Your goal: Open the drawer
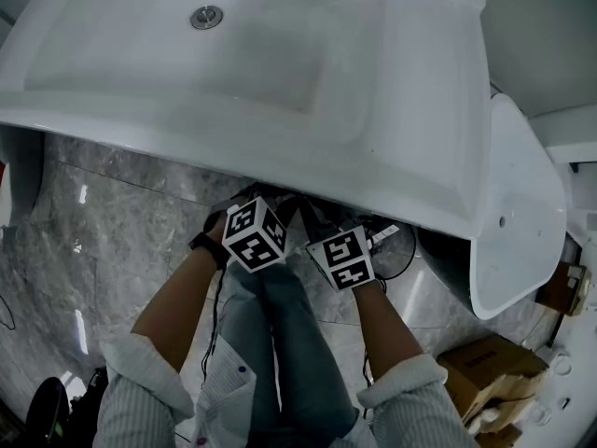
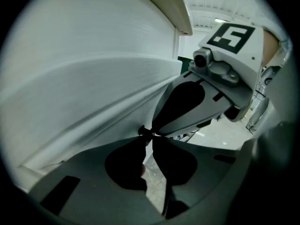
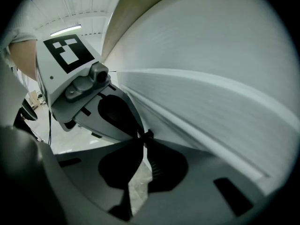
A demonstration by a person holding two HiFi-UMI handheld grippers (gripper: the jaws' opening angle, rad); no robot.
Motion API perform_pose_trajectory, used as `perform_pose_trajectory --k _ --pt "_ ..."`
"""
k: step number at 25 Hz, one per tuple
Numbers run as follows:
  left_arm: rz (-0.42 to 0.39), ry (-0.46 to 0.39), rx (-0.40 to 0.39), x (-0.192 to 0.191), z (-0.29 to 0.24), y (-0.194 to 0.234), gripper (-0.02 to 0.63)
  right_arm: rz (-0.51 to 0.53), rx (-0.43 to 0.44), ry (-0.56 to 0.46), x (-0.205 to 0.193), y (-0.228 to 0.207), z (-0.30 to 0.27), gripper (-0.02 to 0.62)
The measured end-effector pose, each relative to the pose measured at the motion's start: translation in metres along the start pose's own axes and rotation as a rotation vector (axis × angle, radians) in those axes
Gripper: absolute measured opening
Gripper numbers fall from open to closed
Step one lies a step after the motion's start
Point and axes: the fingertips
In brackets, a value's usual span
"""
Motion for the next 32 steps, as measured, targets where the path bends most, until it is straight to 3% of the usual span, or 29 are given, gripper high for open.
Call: perform_pose_trajectory --k 32 --pt "0.05 0.036 -0.046 -0.031 0.018 -0.048 0.052 -0.103 0.025 0.052 -0.029 0.048 0.02 0.026"
Point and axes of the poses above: the fingertips, and each gripper's own axes: z backward along the fingers, y to its left, x out of its top, and after that the axes turned 12 degrees about y, right-handed
